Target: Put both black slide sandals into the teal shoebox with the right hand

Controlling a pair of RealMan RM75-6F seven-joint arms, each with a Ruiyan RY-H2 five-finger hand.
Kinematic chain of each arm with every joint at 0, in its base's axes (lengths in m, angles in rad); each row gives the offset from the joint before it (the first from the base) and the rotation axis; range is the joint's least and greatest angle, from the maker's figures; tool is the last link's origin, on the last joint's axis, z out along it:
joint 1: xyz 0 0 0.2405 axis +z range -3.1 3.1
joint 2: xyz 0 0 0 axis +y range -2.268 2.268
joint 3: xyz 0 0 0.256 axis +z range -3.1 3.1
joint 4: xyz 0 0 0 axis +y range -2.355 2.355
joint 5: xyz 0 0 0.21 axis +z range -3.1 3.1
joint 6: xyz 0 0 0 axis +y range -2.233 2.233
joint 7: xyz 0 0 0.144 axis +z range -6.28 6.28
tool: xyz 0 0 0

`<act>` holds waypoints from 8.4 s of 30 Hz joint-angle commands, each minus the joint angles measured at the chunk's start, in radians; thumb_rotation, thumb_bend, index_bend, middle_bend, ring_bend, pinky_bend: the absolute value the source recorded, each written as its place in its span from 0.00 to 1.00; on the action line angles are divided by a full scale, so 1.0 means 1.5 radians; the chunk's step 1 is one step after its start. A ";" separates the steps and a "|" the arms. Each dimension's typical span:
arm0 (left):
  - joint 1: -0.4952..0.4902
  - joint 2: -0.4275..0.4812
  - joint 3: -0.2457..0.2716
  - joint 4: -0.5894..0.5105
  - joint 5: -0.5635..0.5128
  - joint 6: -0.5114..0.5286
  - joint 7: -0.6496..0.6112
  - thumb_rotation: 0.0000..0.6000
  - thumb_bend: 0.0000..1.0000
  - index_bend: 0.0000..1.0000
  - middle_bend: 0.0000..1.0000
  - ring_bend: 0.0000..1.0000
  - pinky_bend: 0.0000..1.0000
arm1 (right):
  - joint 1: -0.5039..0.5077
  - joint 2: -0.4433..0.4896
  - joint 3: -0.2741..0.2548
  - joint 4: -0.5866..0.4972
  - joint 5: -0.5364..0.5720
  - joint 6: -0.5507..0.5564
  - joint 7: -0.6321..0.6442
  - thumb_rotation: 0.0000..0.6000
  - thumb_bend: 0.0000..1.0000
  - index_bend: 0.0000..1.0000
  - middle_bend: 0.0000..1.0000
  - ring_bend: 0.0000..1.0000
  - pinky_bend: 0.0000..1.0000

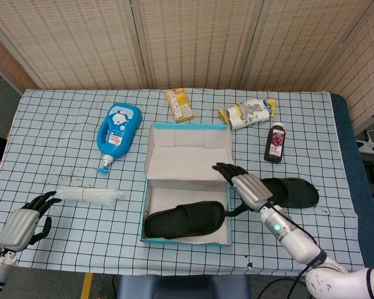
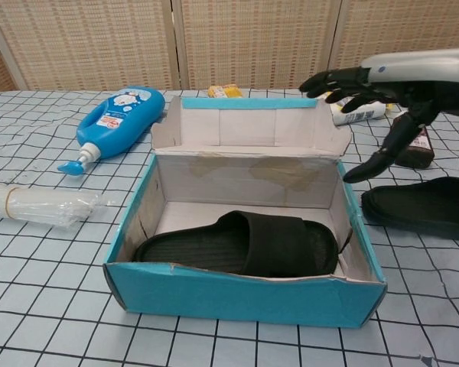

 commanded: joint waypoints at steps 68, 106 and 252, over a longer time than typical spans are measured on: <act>-0.006 -0.005 0.004 0.002 -0.004 -0.016 0.011 1.00 0.66 0.22 0.09 0.15 0.37 | -0.203 -0.254 -0.087 0.321 -0.274 0.494 -0.262 1.00 0.00 0.61 0.63 0.49 0.66; -0.003 0.000 0.002 0.005 -0.006 -0.010 -0.008 1.00 0.67 0.22 0.09 0.15 0.37 | -0.049 -0.584 0.007 0.509 -0.378 0.317 -0.276 1.00 0.13 0.65 0.67 0.52 0.69; -0.012 0.005 0.004 -0.008 -0.026 -0.044 0.008 1.00 0.67 0.22 0.09 0.15 0.38 | -0.082 -0.121 -0.064 0.152 -0.340 0.146 0.121 1.00 0.44 0.41 0.36 0.13 0.32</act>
